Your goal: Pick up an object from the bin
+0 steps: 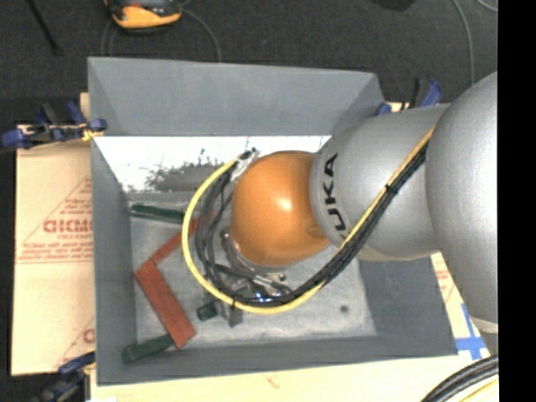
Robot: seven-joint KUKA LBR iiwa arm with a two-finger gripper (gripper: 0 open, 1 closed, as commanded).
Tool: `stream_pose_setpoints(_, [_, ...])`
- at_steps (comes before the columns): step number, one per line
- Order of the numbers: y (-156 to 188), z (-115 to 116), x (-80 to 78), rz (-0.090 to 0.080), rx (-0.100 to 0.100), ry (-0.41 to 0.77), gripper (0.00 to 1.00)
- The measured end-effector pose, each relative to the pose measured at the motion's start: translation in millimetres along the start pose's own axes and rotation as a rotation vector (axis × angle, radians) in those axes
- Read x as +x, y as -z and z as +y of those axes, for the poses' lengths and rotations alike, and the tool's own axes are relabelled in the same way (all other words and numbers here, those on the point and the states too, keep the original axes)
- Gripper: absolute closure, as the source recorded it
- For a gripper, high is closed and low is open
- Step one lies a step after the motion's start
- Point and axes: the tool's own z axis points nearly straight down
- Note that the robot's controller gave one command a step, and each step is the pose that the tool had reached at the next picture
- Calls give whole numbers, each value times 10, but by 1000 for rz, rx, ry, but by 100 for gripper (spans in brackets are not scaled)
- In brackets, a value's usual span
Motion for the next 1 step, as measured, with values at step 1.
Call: stream_pose_setpoints(1, [353,149,-34,6,0,-21,100])
